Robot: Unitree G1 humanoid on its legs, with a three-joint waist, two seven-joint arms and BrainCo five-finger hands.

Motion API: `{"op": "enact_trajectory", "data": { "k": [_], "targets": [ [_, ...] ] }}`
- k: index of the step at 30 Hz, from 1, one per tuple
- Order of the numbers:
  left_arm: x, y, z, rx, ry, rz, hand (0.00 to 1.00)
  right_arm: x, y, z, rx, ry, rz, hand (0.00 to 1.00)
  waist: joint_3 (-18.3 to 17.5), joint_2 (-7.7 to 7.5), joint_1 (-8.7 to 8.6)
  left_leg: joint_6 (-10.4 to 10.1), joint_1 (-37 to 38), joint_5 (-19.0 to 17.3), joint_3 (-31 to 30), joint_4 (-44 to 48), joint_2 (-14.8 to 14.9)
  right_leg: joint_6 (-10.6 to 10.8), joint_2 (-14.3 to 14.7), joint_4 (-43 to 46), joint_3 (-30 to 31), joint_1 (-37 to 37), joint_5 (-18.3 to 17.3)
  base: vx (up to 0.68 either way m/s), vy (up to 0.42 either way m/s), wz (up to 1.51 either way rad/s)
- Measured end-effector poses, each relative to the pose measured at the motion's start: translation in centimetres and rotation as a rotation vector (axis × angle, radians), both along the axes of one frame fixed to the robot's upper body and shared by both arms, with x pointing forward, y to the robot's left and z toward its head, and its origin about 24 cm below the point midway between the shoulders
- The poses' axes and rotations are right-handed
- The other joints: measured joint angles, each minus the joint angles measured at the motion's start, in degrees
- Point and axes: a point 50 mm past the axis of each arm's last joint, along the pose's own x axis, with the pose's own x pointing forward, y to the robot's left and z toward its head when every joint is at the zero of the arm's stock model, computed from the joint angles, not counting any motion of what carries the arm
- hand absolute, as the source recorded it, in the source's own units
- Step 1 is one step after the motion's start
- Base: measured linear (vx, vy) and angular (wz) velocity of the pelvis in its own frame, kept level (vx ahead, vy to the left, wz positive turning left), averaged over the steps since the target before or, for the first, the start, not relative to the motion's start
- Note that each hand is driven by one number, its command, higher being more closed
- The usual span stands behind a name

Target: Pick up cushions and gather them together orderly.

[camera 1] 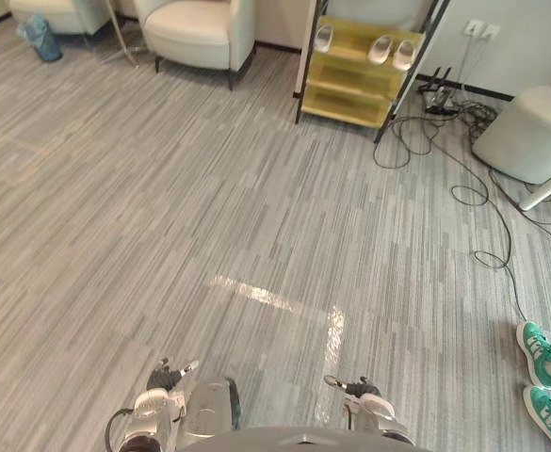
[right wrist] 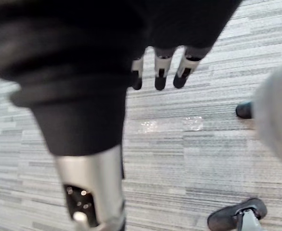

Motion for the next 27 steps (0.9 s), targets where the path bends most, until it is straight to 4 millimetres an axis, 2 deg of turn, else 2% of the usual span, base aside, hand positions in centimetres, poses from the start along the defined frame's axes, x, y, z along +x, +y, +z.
{"op": "enact_trajectory", "data": {
  "k": [1,2,3,4,5,6,8,9,10,11,12,13,14,15,16,18,19,20,21,23,25,27],
  "targets": [
    [0.0,0.2,0.0,0.008,0.005,-0.015,0.00,-0.2,0.0,0.0,0.005,0.002,-0.002,0.00,-0.1,-0.35,-0.41,0.4,0.7,-0.7,0.3,0.2,-0.4,0.7,-0.8,5.3,0.8,-2.6,1.2,0.32,0.127,-0.03],
    [-0.2,0.4,-0.1,0.017,0.020,-0.030,0.00,-0.2,-0.4,0.0,-0.010,0.000,0.007,0.00,0.0,-0.69,-1.05,0.9,2.4,-1.8,0.6,0.4,-1.0,1.0,-1.9,15.2,1.3,-6.6,2.2,0.21,0.063,0.03],
    [-0.3,0.4,-0.1,0.018,0.028,-0.033,0.00,-0.2,-0.6,0.0,-0.014,0.003,0.008,0.00,0.1,-0.60,-1.19,0.9,3.4,-2.3,0.6,0.4,-1.1,0.6,-2.3,19.2,1.0,-8.1,1.9,0.26,0.054,0.03],
    [-0.6,0.3,-0.3,0.016,0.041,-0.034,0.00,-0.4,-1.0,0.1,-0.026,0.009,0.008,0.00,0.4,-0.06,-1.42,1.1,6.3,-3.2,0.4,-0.1,-1.1,-1.3,-2.5,26.6,-1.3,-11.1,-0.1,0.26,0.030,0.13],
    [-0.7,0.3,-0.3,0.016,0.043,-0.036,0.00,-0.6,-1.2,0.1,-0.029,0.008,0.002,0.00,0.6,0.17,-2.29,1.0,9.5,-3.6,-0.3,-1.6,-1.0,-3.2,-2.4,30.2,-5.1,-13.6,-3.1,0.26,0.012,0.21],
    [-0.7,0.3,-0.3,0.016,0.045,-0.036,0.00,-0.5,-1.2,0.1,-0.031,0.004,0.004,0.00,0.5,0.07,-2.69,0.9,10.8,-3.6,-0.6,-2.6,-1.0,-3.5,-2.2,29.9,-7.0,-14.5,-4.2,0.23,-0.028,0.27],
    [-0.7,-0.1,-0.3,0.005,0.044,-0.035,0.00,-0.3,-1.1,0.2,-0.032,-0.006,0.005,0.00,0.6,-0.04,-2.51,0.1,15.3,-3.2,-0.8,-6.6,-0.4,-5.5,-1.3,19.8,-14.0,-17.5,-7.8,0.25,-0.092,0.15],
    [-0.7,-0.2,-0.4,0.002,0.045,-0.034,0.00,-0.3,-1.2,0.2,-0.032,-0.007,0.005,0.00,0.6,0.01,-2.57,0.0,15.9,-3.2,-0.8,-7.1,-0.3,-5.7,-1.2,17.8,-14.9,-17.6,-8.1,0.25,-0.120,0.13],
    [-0.7,-0.5,-0.4,-0.005,0.046,-0.036,0.00,-0.2,-1.1,0.2,-0.033,-0.010,0.006,0.00,0.6,0.12,-2.73,-0.7,17.2,-3.2,-1.1,-8.5,0.2,-6.0,-0.8,10.3,-17.9,-18.0,-8.2,0.27,-0.162,0.17],
    [-0.6,-0.7,-0.4,-0.005,0.046,-0.045,0.00,0.0,-1.1,0.3,-0.032,-0.014,0.007,0.00,0.6,0.08,-2.84,-1.9,18.3,-3.1,-1.6,-10.2,0.8,-6.5,0.3,1.3,-20.0,-18.3,-7.3,0.33,-0.201,0.20],
    [-0.6,-0.8,-0.4,-0.007,0.047,-0.047,0.00,0.0,-1.0,0.2,-0.030,-0.013,0.007,0.00,0.7,0.03,-2.96,-2.7,18.8,-3.2,-2.1,-10.9,1.1,-6.4,1.1,-3.7,-20.0,-18.2,-5.5,0.38,-0.233,0.24],
    [-0.6,-0.8,-0.5,-0.004,0.049,-0.052,0.00,-0.1,-0.9,0.2,-0.027,-0.009,0.007,0.00,0.6,-0.46,-3.18,-3.8,19.7,-3.3,-2.7,-11.7,1.1,-6.3,1.8,-10.5,-19.5,-17.5,-1.5,0.29,-0.181,0.28],
    [-0.7,-0.9,-0.5,-0.005,0.058,-0.057,0.00,0.0,-1.0,0.2,-0.024,-0.012,-0.001,0.00,0.9,-0.28,-3.57,-5.0,21.2,-3.7,-4.2,-12.6,1.5,-8.8,3.0,-11.3,-19.8,-16.2,3.5,0.31,-0.187,0.22],
    [-0.9,-1.2,-0.7,-0.011,0.066,-0.062,0.00,0.0,-1.1,0.2,-0.031,-0.010,0.003,0.00,0.9,0.76,-3.41,-5.2,21.5,-3.3,-4.7,-13.4,2.3,-8.8,3.6,-11.4,-20.1,-15.7,3.2,0.35,-0.226,0.15],
    [-0.7,-1.9,-0.7,-0.022,0.065,-0.086,0.00,0.2,-1.4,0.4,-0.040,-0.017,0.001,0.00,1.1,1.70,-3.35,-5.7,21.7,-2.1,-5.8,-14.4,2.9,-9.1,4.3,-10.5,-20.1,-16.0,1.1,0.37,-0.259,0.05],
    [-0.7,-2.3,-0.8,-0.028,0.068,-0.101,0.00,0.2,-1.6,0.4,-0.042,-0.021,-0.014,0.00,1.0,2.35,-3.59,-6.6,22.6,-0.4,-8.2,-13.3,4.3,-9.8,5.3,-9.2,-21.6,-14.3,-2.7,0.38,-0.261,0.18],
    [-0.7,-2.3,-0.8,-0.029,0.068,-0.101,0.00,0.1,-1.6,0.4,-0.041,-0.019,-0.014,0.00,1.0,2.40,-3.57,-6.7,22.4,-0.4,-8.6,-11.6,4.8,-9.8,5.8,-9.6,-21.9,-13.3,-3.2,0.95,0.117,-1.13],
    [-0.3,-2.5,-0.4,-0.053,0.009,-0.049,0.00,-0.2,-1.8,0.3,-0.053,-0.008,0.010,0.00,0.3,4.33,-1.83,-7.9,2.7,1.2,-7.3,-0.3,9.8,-5.8,8.6,-20.0,-14.8,-0.6,-2.4,0.92,0.338,-1.54],
    [-0.3,-2.3,-0.4,-0.049,0.012,-0.047,0.00,-0.7,-1.4,0.1,-0.045,0.005,0.010,0.00,-0.4,3.03,-1.42,-7.8,5.1,3.2,-6.6,-3.4,6.5,-4.7,7.0,-20.1,-11.4,-1.3,-2.3,0.86,0.445,-1.52],
    [-0.2,-1.8,-0.3,-0.029,0.012,-0.067,0.00,-1.3,-0.8,-0.2,-0.025,0.029,0.007,0.00,-0.8,1.10,-1.52,-7.1,4.6,3.7,-7.0,-2.1,4.4,-4.1,5.9,-23.5,-9.9,-0.3,-1.3,0.17,0.224,-0.12],
    [0.0,-1.5,-0.2,-0.021,0.011,-0.070,0.00,-1.4,-0.7,-0.3,-0.022,0.033,0.012,0.00,-0.6,0.88,-1.16,-6.9,4.8,3.6,-6.9,-0.9,3.6,-4.7,5.5,-25.7,-9.0,1.3,-0.1,0.14,0.171,-0.04],
    [0.1,-1.6,-0.2,-0.022,0.010,-0.073,0.00,-1.5,-0.7,-0.3,-0.028,0.037,0.023,0.00,-0.4,1.24,-1.05,-6.4,4.8,3.3,-7.1,-0.1,3.4,-4.5,5.4,-26.3,-8.4,1.9,0.5,0.06,0.091,0.00]
  ]
}}
